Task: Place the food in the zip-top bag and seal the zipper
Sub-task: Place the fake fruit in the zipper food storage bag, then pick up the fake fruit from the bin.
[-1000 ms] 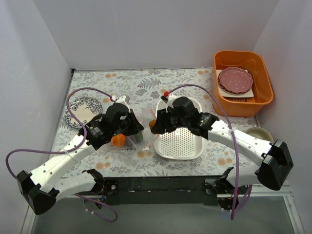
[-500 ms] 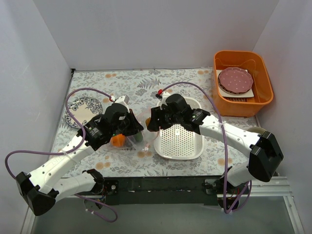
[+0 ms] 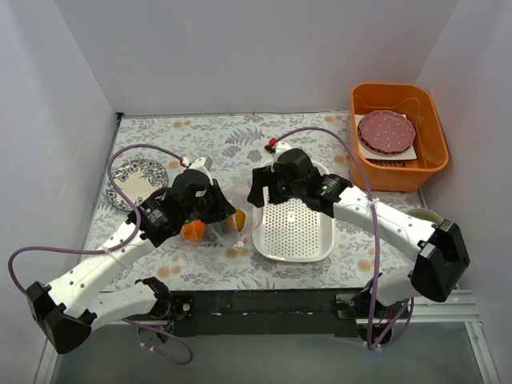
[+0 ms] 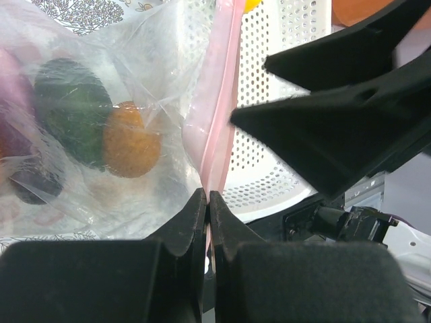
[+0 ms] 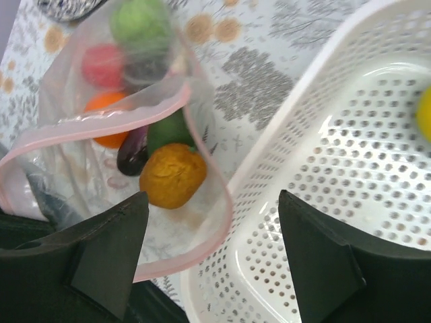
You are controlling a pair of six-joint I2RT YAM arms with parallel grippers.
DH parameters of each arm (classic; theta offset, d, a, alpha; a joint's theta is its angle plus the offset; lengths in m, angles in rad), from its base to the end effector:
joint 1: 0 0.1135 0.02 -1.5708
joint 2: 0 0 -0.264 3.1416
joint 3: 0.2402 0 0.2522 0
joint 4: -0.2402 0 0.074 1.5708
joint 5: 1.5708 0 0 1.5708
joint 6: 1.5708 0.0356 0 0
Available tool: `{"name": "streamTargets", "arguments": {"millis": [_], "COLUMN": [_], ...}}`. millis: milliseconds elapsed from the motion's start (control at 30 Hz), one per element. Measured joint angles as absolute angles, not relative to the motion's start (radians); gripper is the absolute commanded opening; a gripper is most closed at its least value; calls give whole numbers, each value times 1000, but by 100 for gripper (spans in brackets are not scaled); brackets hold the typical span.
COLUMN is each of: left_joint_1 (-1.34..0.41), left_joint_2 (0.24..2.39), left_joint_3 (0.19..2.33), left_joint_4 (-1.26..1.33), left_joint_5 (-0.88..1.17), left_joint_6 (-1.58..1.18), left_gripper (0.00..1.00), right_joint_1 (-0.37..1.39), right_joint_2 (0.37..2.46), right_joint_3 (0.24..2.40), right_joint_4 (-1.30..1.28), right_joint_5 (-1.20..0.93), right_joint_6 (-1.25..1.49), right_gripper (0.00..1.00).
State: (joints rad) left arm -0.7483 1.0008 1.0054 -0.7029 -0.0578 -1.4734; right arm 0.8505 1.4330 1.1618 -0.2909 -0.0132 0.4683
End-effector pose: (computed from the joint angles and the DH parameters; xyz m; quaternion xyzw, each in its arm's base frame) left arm 0.1525 -0.1387 0.3265 -0.3327 0.8427 -0.3668 0.2110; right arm 0.2164 0.2473 0.3088 -0.1694 0.8589 0.3006 0.3784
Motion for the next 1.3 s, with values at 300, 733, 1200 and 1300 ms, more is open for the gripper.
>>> {"name": "streamTargets", "arguments": {"millis": [300, 733, 1200, 1300], "left_joint_1": [-748, -748, -748, -748], "left_joint_2": [1011, 1012, 1012, 1012], "left_joint_3": [1005, 1009, 1026, 1026], "left_joint_4": [-703, -723, -741, -740], "left_joint_5": [-58, -72, -94, -94], "left_joint_6": [-1472, -1462, -1454, -1454], "left_gripper": [0, 0, 0, 0], "right_joint_1": [678, 472, 408, 408], "right_joint_2": [1354, 1537, 1693, 1716], "right_joint_3": [1077, 1077, 1126, 1143], "right_joint_4": [-291, -271, -205, -185], "right_joint_5": [130, 0, -102, -103], "right_joint_6": [473, 472, 482, 495], "right_gripper": [90, 94, 98, 98]}}
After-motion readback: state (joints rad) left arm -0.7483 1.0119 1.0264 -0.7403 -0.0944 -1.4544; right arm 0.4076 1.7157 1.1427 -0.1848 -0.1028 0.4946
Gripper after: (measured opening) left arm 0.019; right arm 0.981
